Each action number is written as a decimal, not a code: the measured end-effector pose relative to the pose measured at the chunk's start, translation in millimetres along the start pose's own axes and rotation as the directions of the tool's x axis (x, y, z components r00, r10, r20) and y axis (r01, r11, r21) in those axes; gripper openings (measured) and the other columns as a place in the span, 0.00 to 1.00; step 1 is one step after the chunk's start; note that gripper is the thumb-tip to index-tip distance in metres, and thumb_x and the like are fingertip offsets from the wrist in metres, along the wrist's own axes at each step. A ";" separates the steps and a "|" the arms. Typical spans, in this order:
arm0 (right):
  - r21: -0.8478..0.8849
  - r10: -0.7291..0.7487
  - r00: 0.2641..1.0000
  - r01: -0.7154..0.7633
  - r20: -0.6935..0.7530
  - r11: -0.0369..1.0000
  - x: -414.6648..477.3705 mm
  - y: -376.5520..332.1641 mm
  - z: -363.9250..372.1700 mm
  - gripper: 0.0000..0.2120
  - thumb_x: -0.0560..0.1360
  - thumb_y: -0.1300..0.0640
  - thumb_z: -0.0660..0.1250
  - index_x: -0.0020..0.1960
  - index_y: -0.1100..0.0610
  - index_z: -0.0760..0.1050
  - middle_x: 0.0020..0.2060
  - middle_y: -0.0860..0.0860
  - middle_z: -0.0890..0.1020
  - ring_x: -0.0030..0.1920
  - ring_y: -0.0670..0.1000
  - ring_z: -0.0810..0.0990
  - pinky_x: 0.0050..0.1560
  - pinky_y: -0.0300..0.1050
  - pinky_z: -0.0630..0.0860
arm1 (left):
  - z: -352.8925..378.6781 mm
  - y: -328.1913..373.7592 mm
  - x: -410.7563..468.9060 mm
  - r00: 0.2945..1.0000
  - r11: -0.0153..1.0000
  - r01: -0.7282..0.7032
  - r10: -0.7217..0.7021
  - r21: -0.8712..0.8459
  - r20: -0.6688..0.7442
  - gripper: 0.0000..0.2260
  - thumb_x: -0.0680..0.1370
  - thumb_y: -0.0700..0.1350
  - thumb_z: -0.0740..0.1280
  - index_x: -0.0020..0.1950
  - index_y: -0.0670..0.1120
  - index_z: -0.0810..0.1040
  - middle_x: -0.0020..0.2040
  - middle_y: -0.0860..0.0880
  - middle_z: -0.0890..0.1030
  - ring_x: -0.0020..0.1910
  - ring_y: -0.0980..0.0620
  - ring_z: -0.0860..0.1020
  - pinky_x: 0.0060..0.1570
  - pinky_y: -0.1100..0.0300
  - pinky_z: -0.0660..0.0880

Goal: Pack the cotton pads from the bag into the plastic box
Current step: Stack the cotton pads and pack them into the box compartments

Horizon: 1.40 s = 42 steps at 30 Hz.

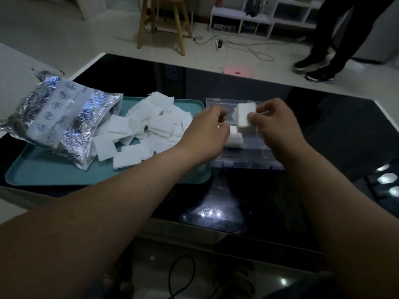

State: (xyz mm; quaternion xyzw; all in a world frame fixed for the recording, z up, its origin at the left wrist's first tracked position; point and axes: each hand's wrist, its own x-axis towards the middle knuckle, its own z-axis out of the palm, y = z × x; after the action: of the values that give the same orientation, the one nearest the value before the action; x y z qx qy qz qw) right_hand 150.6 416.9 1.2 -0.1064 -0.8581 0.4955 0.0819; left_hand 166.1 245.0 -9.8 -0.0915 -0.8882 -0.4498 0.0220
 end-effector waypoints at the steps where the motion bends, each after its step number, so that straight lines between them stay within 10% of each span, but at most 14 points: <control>1: -0.046 -0.007 0.999 0.006 -0.034 0.999 4.3 6.5 -4.6 0.09 0.77 0.55 0.72 0.55 0.54 0.76 0.47 0.51 0.81 0.45 0.52 0.82 0.42 0.51 0.79 | 5.0 -0.5 1.4 0.998 0.992 -0.065 0.061 0.112 0.034 0.17 0.83 0.46 0.61 0.71 0.48 0.73 0.67 0.48 0.77 0.65 0.48 0.74 0.65 0.49 0.72; 6: -0.234 -0.028 0.997 0.010 -0.074 0.972 17.2 29.5 -5.9 0.07 0.74 0.50 0.71 0.51 0.48 0.76 0.45 0.46 0.82 0.48 0.53 0.82 0.54 0.56 0.80 | 27.2 -4.0 10.0 0.976 0.852 -0.192 0.115 0.487 0.183 0.19 0.81 0.50 0.59 0.72 0.54 0.72 0.71 0.50 0.76 0.70 0.45 0.71 0.65 0.46 0.65; 19: -0.630 -0.023 1.000 0.008 -0.015 0.776 33.6 48.5 4.8 0.05 0.75 0.54 0.65 0.49 0.53 0.78 0.43 0.49 0.81 0.50 0.57 0.79 0.54 0.54 0.65 | 38.6 -15.6 9.3 0.973 0.802 -0.198 0.093 0.564 0.209 0.13 0.81 0.46 0.58 0.64 0.52 0.75 0.62 0.49 0.76 0.64 0.43 0.71 0.59 0.44 0.64; 34: -0.666 -0.095 0.995 0.078 0.011 0.742 28.6 34.5 13.2 0.14 0.77 0.50 0.62 0.58 0.46 0.82 0.58 0.53 0.83 0.59 0.60 0.79 0.62 0.59 0.72 | 0.1 -10.8 11.9 0.976 0.879 -0.218 0.188 0.424 0.114 0.17 0.82 0.47 0.60 0.72 0.54 0.73 0.69 0.50 0.75 0.69 0.45 0.70 0.66 0.46 0.67; 42: -0.461 -0.356 0.908 0.420 0.223 0.781 -17.8 -25.6 55.6 0.09 0.79 0.54 0.65 0.52 0.53 0.83 0.48 0.52 0.85 0.49 0.56 0.82 0.50 0.50 0.78 | -110.6 -60.6 -17.7 0.998 0.930 -0.055 0.051 0.363 0.021 0.12 0.82 0.44 0.63 0.64 0.50 0.80 0.61 0.50 0.80 0.58 0.51 0.78 0.54 0.61 0.68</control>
State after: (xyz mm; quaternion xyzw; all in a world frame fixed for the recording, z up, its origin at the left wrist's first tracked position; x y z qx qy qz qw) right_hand 151.4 353.4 -4.7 0.0859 -0.9632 0.2346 0.0989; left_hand 167.7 118.6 5.6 -0.1124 -0.9534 -0.2763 0.0458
